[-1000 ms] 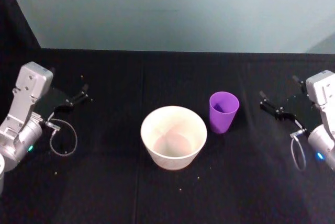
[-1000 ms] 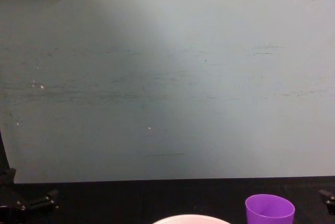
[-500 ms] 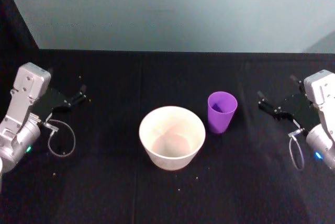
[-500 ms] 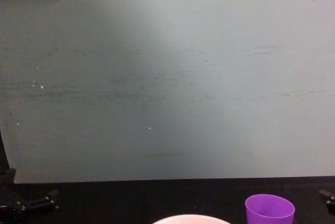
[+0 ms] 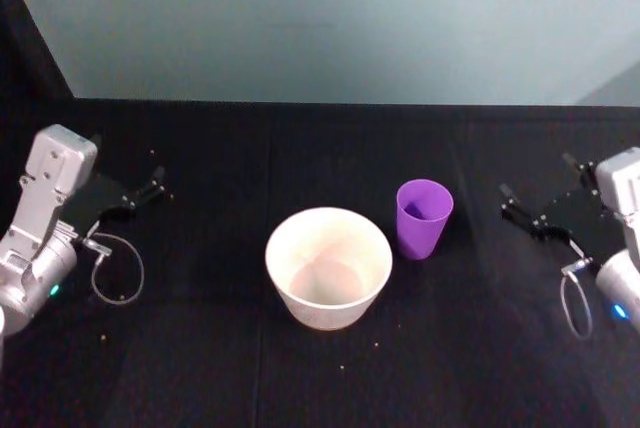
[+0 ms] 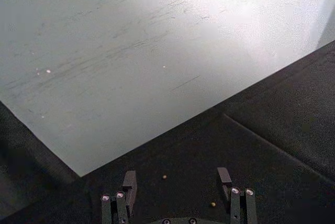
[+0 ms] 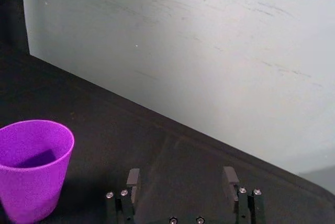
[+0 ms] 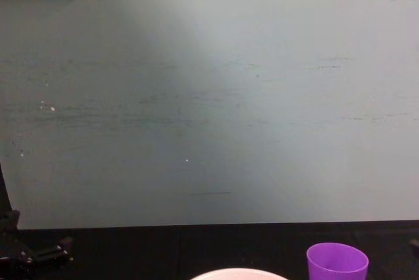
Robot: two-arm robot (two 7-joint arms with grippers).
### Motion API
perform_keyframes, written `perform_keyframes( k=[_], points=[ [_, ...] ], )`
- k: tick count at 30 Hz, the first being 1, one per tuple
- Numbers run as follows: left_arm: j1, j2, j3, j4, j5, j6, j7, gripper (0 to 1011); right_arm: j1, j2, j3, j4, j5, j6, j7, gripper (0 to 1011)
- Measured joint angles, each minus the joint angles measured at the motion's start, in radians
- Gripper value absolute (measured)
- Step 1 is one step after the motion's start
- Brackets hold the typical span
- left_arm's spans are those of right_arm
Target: Pick up the cup and pour the mung beans from the cup into the bowl.
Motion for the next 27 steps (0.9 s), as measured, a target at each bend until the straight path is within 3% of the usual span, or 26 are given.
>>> perform_keyframes(
  k=[4, 9, 14, 21, 27],
  points=[
    [0.000, 0.000, 0.000, 0.000, 0.000, 0.000, 0.000, 1000, -0.040, 0.016, 0.028, -0.018, 0.039, -0.034, 0.038, 1003],
    [0.000, 0.000, 0.000, 0.000, 0.000, 0.000, 0.000, 1000, -0.088, 0.041, 0.057, -0.021, 0.141, -0.109, 0.173, 1003],
    [0.000, 0.000, 0.000, 0.000, 0.000, 0.000, 0.000, 1000, -0.089, 0.042, 0.047, 0.014, 0.216, -0.146, 0.330, 1003],
    [0.000, 0.000, 0.000, 0.000, 0.000, 0.000, 0.000, 1000, -0.051, 0.010, 0.014, 0.068, 0.226, -0.147, 0.441, 1003],
    [0.000, 0.000, 0.000, 0.000, 0.000, 0.000, 0.000, 1000, -0.017, -0.028, -0.008, 0.110, 0.195, -0.147, 0.473, 1003]
  ],
)
